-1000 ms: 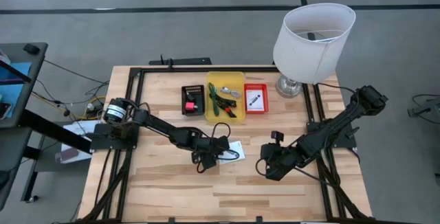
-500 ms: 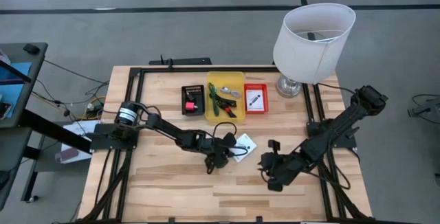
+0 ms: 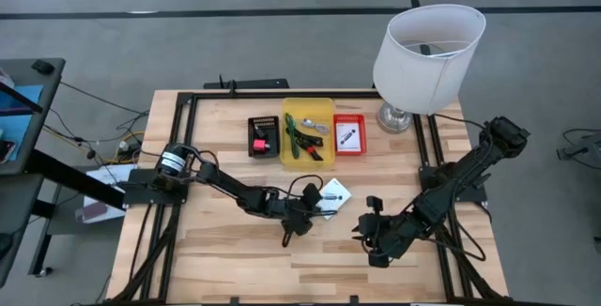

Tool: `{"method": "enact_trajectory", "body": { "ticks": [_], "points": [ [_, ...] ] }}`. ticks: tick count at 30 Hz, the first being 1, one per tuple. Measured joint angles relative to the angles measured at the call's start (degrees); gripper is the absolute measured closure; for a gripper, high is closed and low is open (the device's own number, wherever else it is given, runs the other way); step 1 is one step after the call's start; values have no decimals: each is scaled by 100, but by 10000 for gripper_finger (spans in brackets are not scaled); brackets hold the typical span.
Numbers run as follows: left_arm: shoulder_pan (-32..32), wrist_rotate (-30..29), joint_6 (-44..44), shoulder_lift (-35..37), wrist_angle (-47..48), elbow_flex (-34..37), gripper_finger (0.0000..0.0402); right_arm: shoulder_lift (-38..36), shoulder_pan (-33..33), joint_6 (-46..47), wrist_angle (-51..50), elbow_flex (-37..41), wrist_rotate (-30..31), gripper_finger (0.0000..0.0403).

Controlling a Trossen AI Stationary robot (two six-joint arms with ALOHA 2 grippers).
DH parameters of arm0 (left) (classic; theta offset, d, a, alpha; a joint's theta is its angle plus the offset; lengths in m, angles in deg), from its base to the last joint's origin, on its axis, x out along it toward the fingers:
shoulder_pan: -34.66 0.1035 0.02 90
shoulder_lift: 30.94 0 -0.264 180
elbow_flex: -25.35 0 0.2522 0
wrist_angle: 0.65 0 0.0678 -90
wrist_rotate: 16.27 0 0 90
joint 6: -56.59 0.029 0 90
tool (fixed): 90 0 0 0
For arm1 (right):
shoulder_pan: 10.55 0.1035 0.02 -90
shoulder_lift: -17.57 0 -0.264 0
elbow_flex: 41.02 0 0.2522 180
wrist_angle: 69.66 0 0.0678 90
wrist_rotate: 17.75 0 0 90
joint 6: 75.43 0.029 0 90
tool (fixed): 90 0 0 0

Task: Pick and place items into bin
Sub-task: Put the white card reader box into the red bin

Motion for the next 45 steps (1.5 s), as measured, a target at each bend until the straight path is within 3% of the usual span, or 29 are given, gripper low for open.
{"method": "enact_trajectory", "body": {
  "ticks": [9,18,28,37,45],
  "points": [
    [-399,-1077,401,57,-29,18,400,2,0,2,6,0,-17,324],
    [-452,-1564,623,29,55,-126,401,4,0,7,5,0,-17,324],
    [-181,-1620,1191,-48,713,-835,401,-177,-31,171,-61,-2,153,324],
    [124,-1610,1520,-32,970,-1430,401,-963,107,-45,-404,-4,567,324],
    [606,-1486,1050,-21,1867,-2386,401,-1658,157,-54,-1070,-4,595,324]
  ]
}}
